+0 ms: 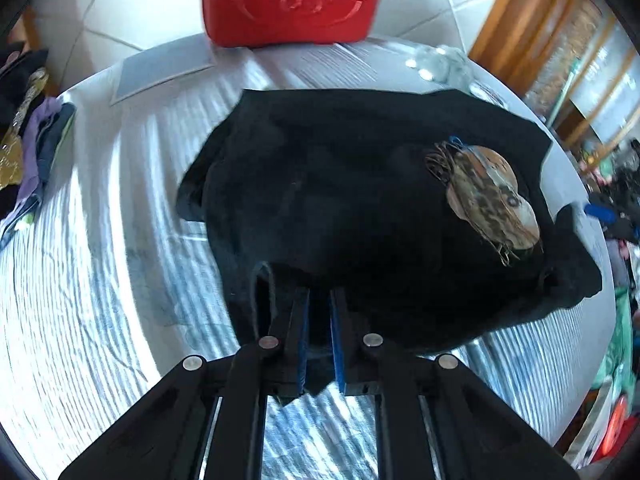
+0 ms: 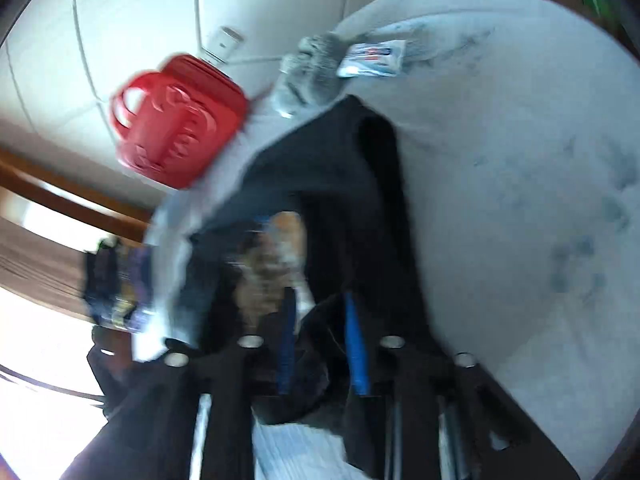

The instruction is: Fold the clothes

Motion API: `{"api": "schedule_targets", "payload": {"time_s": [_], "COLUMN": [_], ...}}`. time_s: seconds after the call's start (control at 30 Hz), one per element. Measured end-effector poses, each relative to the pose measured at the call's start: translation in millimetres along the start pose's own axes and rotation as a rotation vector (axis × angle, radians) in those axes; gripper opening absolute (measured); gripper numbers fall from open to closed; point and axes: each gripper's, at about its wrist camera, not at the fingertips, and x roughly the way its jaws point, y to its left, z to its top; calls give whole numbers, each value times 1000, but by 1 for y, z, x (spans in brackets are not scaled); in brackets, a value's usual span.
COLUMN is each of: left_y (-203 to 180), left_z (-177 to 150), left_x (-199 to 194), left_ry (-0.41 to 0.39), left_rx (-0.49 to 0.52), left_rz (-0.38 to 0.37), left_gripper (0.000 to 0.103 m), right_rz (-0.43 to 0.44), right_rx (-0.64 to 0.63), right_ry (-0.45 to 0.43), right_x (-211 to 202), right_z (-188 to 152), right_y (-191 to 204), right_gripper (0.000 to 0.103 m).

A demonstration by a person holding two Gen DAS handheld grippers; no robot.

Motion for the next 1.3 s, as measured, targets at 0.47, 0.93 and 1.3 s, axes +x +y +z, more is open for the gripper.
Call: {"api": "schedule_targets", "payload": {"time_s": [0.47, 0.93, 1.3], "left_y": [-2, -16, -1], "left_z": [-64, -27, -33], "left_x": [-9, 9, -36], "left_ry": [36, -64, -52], "left_rx": [-4, -35, -131], "left_rz": [19, 104, 132], "left_gripper": [45, 38, 3], "right_rz": [-176, -195, 261], "right_rx": [-374, -593, -241], "right_ry": [108, 130, 366], "right_x": [-47, -11, -23], "right_z": [-93, -100, -83], "right_y": [4, 28, -24], "right_gripper": [62, 53, 5]}}
